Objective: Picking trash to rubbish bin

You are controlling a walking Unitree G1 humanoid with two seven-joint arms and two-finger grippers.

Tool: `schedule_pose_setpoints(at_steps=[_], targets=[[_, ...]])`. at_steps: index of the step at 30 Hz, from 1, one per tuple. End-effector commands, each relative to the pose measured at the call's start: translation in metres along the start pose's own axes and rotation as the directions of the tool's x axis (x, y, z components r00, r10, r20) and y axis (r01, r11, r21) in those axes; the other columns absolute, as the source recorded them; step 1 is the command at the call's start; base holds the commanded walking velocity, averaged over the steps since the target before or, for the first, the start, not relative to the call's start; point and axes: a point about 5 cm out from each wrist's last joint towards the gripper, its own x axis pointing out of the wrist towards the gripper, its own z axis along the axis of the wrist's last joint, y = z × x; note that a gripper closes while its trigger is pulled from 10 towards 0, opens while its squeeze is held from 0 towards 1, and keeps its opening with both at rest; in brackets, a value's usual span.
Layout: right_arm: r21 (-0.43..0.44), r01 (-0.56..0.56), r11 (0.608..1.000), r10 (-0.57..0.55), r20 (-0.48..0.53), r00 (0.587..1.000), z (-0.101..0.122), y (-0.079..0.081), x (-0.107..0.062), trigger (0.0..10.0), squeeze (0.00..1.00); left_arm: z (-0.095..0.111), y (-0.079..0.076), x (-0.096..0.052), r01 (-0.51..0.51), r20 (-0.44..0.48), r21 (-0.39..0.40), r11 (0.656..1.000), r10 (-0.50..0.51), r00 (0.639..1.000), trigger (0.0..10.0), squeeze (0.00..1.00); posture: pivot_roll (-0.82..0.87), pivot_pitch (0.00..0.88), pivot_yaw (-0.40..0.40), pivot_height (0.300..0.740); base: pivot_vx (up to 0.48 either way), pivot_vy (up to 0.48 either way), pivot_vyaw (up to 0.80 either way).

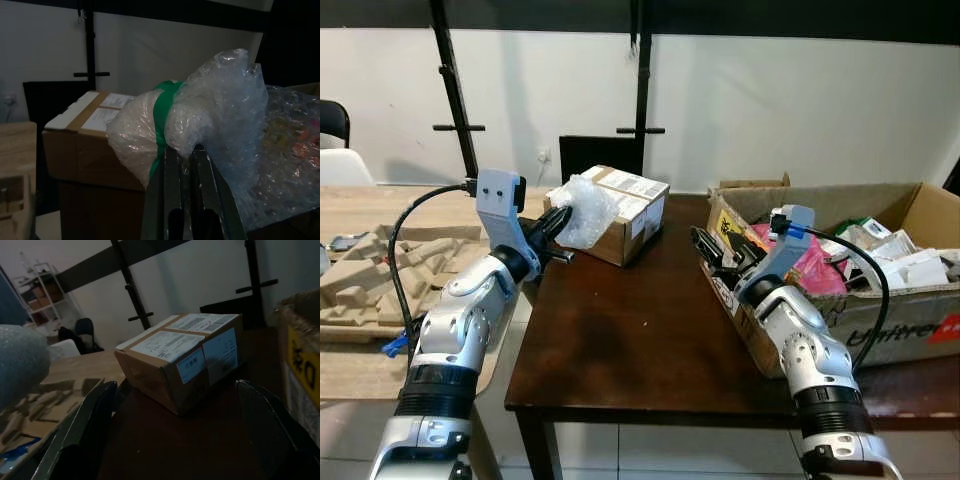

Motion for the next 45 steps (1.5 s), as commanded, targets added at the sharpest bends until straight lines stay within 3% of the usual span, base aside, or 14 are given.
schedule_pose_setpoints(at_steps=[1,19,33,45], targets=[[0.011,-0.008,1.0,0.008,-0.004,1.0,-0.0025,0.0021,0.0009,10.0,0.0,-0.0004,0.0054,-0.0043,-0.011,-0.01,0.014,1.0,0.011,1.0,10.0,0.0,0.08,0.012,-0.054,0.74,0.0,0.0,0.0],[0.011,0.001,1.0,-0.001,-0.014,1.0,-0.0025,-0.0057,-0.0009,10.0,0.0,0.0016,0.0024,-0.0053,0.047,-0.006,0.006,0.999,-0.047,0.999,10.0,0.0,0.08,0.015,-0.051,0.74,0.0,0.0,0.0],[0.001,-0.013,1.0,0.013,-0.031,0.999,-0.0056,-0.0017,-0.0021,10.0,0.0,-0.0063,0.0033,-0.0086,0.016,-0.018,-0.018,1.0,-0.017,1.0,10.0,0.0,0.08,0.024,-0.054,0.74,0.0,0.0,0.0],[0.0,-0.017,1.0,0.017,-0.035,0.999,-0.0055,-0.0013,-0.0025,10.0,0.0,-0.0075,0.0025,-0.0092,0.016,-0.024,-0.019,1.0,-0.016,1.0,10.0,0.0,0.08,0.03,-0.056,0.74,-0.253,0.0,0.0]])
